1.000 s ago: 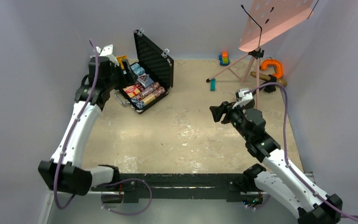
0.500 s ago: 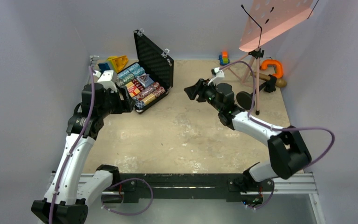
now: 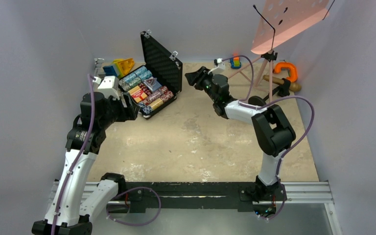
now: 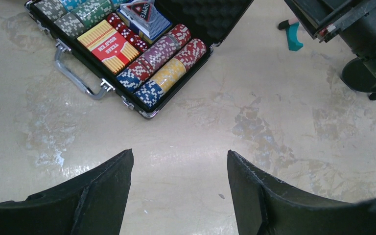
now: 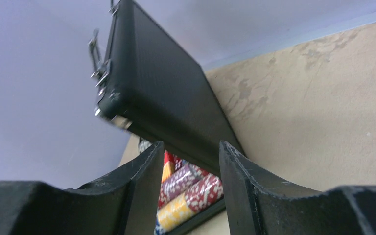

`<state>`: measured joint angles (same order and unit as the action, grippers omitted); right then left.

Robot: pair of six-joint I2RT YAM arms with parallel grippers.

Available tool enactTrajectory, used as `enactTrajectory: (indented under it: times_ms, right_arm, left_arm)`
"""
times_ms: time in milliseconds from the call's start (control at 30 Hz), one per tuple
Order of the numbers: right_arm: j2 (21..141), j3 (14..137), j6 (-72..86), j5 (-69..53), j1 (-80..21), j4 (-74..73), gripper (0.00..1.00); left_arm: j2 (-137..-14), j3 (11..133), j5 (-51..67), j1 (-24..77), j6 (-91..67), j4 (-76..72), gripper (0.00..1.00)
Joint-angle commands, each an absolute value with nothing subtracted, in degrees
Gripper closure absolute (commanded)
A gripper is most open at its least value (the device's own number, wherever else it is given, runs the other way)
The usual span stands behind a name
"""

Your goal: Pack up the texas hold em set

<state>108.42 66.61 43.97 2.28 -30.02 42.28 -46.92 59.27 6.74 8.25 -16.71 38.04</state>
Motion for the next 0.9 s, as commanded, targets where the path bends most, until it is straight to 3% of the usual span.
enactTrajectory:
  times_ms: [0, 233, 533, 867]
  right_arm:
    - [111.0, 72.5, 45.5, 8.6, -29.3, 48.4, 0.51]
    - [118.8, 85.7, 40.5, 2.5, -29.0, 40.8, 0.53]
    - [125.7, 97.0, 38.1, -20.3, -29.1, 39.0, 0.53]
    - [124.0, 93.1, 36.9, -24.7, -31.7, 35.9, 0.52]
  left_arm:
    - [-46.3, 59.3, 6.2, 8.1, -15.6, 37.0, 0.26]
    - [-46.0, 59.3, 5.9, 8.1, -15.6, 37.1, 0.26]
    - [-45.9, 59.2, 5.6, 8.1, -15.6, 37.0, 0.26]
    - [-44.4, 58.9, 2.6, 8.1, -15.6, 36.9, 0.27]
